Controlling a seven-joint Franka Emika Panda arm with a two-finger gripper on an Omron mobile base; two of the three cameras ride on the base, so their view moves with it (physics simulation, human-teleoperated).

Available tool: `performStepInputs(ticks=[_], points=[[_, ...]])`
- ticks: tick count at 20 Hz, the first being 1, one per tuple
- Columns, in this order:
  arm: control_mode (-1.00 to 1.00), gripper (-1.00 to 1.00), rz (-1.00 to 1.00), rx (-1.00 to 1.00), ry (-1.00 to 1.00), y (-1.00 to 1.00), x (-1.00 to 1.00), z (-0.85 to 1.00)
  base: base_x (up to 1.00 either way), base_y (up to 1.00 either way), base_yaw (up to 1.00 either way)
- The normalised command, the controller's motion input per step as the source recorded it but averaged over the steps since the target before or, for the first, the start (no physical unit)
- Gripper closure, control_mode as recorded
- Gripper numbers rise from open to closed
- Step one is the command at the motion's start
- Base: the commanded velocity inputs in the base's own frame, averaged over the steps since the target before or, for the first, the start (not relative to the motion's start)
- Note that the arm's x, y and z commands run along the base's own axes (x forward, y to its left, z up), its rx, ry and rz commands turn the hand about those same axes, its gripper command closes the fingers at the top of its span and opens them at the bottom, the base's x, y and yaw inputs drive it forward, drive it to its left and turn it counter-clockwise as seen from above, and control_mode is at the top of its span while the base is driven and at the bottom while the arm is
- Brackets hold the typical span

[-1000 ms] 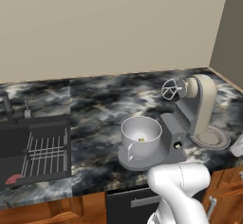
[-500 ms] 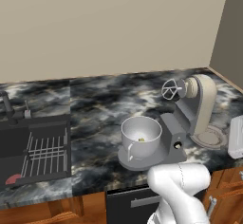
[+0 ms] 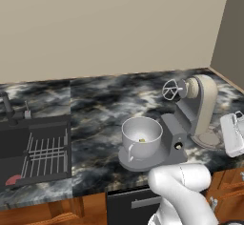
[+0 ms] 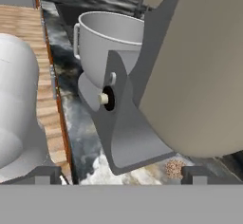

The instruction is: Add butter and sugar cubes to the stand mixer bowl and then turn on the stand mixer to begin making frosting.

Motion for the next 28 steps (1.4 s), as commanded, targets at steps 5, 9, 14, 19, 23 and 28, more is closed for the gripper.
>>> performStepInputs(ticks=[5,9,14,19,23,28], points=[[-1.0,-1.0,0.08,0.0,0.0,0.0,0.35,-0.25,0.0,0.0,0.0],[-1.0,-1.0,0.08,0.0,-0.03,0.0,0.33,-0.33,0.0,0.0,0.0],[-1.0,-1.0,0.09,0.03,-0.15,0.0,0.1,-0.29,0.0,0.0,0.0],[-1.0,-1.0,0.07,0.06,-0.18,0.0,-0.15,0.0,0.0,0.0,0.0],[-1.0,-1.0,0.07,0.02,-0.1,0.0,-0.01,0.0,0.0,0.0,0.0],[-1.0,-1.0,0.12,0.03,-0.03,0.0,0.0,-0.13,0.0,0.0,0.0]])
